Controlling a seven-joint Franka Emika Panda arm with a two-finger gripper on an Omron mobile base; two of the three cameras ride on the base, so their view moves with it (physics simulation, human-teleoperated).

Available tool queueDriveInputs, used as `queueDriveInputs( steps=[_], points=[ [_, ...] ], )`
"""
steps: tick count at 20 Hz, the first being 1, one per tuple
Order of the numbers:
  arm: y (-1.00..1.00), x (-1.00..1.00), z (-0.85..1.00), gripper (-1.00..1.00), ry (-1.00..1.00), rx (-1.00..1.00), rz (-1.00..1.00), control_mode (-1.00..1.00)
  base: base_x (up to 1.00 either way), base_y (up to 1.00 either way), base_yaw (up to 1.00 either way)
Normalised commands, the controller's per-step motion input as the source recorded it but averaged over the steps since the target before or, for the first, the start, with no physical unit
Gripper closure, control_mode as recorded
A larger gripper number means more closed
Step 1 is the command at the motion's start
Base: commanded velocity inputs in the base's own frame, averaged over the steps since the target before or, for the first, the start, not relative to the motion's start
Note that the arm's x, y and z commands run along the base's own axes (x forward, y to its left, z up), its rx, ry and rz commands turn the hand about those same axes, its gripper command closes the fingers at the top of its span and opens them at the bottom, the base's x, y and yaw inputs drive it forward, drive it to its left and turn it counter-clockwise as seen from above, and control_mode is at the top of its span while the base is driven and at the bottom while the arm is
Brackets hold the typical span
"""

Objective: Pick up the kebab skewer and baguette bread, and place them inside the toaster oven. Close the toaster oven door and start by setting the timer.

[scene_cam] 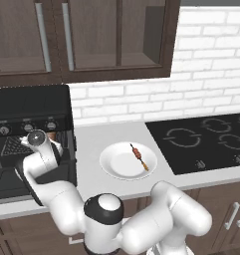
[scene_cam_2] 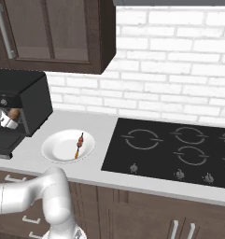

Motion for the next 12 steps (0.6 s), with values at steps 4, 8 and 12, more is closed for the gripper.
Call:
queueDriveInputs(
  steps=[4,8,12],
  points=[
    [0.00,-0.13,0.44,-1.00,0.00,0.00,0.00,-1.00,0.00,0.00,0.00],
    [0.00,-0.33,0.49,-1.00,0.01,0.00,0.00,-1.00,0.00,0.00,0.00],
    [-0.04,-0.45,0.49,-1.00,0.01,0.00,-0.01,-1.00,0.00,0.00,0.00]
  ],
)
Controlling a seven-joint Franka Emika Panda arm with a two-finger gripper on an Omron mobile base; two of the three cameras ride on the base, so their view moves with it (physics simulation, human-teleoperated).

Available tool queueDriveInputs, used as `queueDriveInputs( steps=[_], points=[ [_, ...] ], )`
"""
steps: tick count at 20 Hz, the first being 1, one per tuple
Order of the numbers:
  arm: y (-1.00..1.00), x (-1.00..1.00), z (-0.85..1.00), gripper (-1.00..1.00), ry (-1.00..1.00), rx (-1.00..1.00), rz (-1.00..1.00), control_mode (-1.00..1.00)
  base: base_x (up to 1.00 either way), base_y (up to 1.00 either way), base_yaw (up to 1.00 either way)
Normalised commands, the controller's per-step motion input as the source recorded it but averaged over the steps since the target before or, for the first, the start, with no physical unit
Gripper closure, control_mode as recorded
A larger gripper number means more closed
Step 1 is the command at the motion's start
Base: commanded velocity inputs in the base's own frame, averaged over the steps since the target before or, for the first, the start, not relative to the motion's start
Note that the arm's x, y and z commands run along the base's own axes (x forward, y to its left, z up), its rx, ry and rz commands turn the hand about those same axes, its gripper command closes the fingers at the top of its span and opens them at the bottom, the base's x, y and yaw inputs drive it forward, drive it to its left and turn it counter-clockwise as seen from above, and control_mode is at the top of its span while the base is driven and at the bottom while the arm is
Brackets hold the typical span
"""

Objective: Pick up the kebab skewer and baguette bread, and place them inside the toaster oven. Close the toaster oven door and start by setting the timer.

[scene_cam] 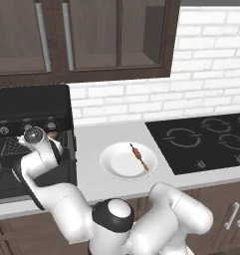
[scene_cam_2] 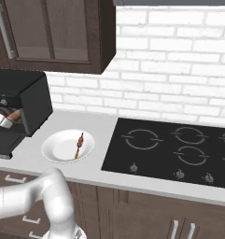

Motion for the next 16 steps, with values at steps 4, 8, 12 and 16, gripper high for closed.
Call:
queueDriveInputs(
  steps=[4,8,12,16],
  points=[
    [-0.19,-0.64,0.52,-1.00,0.05,0.00,0.00,-1.00,0.00,0.00,0.00],
    [-0.49,-0.91,0.37,-1.00,0.09,0.00,0.00,-1.00,0.00,0.00,0.00],
    [-0.82,-0.98,0.25,-1.00,0.12,0.00,0.00,-1.00,0.00,0.00,0.00],
    [-0.89,-0.76,0.32,-1.00,0.18,0.00,0.01,-1.00,0.00,0.00,0.00]
  ],
)
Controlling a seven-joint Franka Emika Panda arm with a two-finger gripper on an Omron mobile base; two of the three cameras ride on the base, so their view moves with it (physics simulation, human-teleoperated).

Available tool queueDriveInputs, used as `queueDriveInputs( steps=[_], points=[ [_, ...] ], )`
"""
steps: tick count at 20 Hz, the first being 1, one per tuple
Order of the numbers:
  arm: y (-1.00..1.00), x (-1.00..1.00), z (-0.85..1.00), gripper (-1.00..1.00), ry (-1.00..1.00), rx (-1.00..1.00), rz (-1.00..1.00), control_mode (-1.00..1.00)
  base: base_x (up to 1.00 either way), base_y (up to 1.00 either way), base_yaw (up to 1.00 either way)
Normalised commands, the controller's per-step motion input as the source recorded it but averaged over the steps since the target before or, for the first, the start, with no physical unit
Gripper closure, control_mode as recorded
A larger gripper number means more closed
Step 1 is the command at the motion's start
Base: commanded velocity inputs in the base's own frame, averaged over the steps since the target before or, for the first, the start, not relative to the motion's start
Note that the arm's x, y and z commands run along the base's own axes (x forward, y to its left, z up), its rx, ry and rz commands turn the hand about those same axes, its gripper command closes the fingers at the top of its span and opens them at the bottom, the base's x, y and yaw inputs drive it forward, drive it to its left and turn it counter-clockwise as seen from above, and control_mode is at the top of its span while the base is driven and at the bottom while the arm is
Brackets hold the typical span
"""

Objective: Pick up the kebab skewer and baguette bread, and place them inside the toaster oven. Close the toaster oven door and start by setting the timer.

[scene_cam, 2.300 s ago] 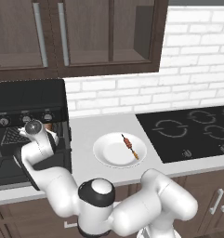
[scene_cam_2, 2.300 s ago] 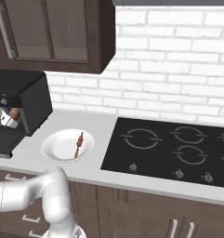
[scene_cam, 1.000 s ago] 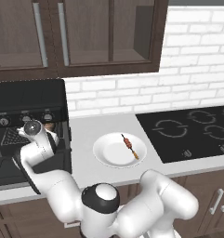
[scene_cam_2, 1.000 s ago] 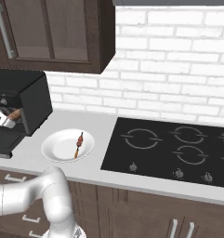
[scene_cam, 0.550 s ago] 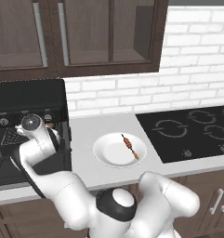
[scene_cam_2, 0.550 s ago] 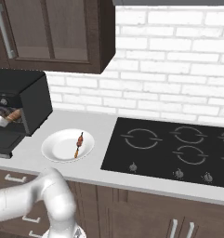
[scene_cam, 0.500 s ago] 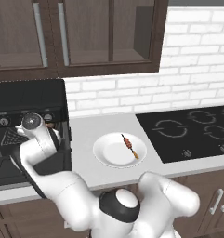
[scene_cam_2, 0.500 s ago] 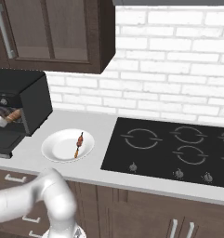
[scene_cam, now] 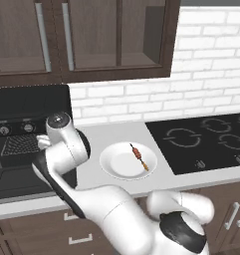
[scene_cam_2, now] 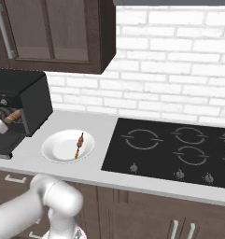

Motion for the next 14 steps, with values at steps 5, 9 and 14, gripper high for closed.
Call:
queueDriveInputs(
  steps=[5,9,14],
  points=[
    [-0.99,-0.59,0.17,-1.00,0.14,0.00,0.11,-1.00,0.00,0.00,0.00],
    [-0.96,-0.33,0.10,-1.00,0.11,0.00,0.13,-1.00,0.00,0.00,0.00],
    [-0.86,0.00,0.00,-1.00,0.06,0.00,0.14,-1.00,0.00,0.00,0.00]
  ],
)
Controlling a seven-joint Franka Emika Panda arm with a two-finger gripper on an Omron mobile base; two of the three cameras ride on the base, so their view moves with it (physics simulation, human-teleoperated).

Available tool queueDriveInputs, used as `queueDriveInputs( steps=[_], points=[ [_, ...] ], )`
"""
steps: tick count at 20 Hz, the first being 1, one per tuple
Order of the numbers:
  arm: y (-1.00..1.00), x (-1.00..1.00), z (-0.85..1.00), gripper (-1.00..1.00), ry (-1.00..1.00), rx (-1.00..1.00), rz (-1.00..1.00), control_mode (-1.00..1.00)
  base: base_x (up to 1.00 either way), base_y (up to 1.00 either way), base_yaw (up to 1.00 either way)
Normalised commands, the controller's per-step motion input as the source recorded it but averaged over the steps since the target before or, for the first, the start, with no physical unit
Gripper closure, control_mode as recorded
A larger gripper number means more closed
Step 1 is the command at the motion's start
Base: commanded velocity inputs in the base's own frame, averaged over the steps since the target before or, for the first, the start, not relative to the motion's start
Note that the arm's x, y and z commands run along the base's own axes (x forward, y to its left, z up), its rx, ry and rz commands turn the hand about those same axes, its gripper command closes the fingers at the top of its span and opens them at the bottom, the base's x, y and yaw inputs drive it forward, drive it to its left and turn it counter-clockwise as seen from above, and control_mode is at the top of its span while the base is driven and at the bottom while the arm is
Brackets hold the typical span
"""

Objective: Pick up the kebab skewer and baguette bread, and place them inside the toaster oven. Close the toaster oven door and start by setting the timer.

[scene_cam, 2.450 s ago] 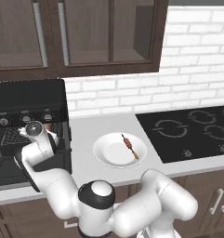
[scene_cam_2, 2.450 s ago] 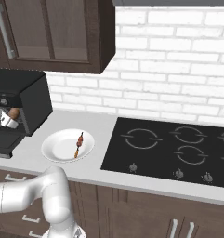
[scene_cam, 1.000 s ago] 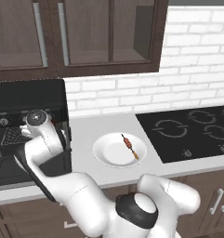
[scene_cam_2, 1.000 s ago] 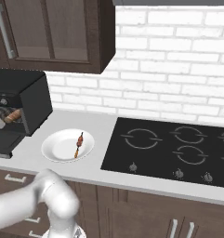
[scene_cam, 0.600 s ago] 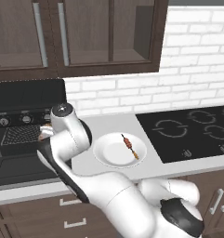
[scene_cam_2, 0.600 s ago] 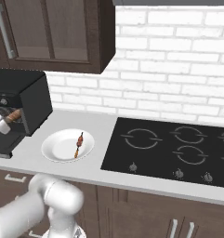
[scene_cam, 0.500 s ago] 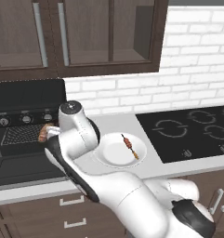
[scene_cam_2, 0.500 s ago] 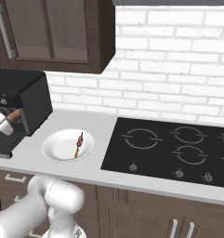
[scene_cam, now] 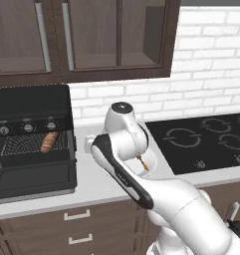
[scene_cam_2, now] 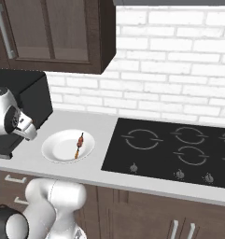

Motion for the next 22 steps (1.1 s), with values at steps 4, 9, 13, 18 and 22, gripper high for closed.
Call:
queueDriveInputs(
  steps=[4,9,13,18,22],
  points=[
    [-0.75,0.00,0.00,-1.00,0.04,0.00,0.07,-1.00,0.00,0.00,0.00],
    [-0.59,0.00,0.00,-1.00,0.00,0.00,0.00,-1.00,0.00,0.00,0.00],
    [-0.64,0.00,0.00,-1.00,0.01,0.00,0.00,-1.00,0.00,0.00,0.00],
    [-0.56,0.07,0.00,-1.00,0.06,0.00,0.07,-1.00,0.00,0.00,0.00],
    [-0.37,0.19,-0.03,-1.00,0.05,0.00,0.13,-1.00,0.00,0.00,0.00]
  ],
)
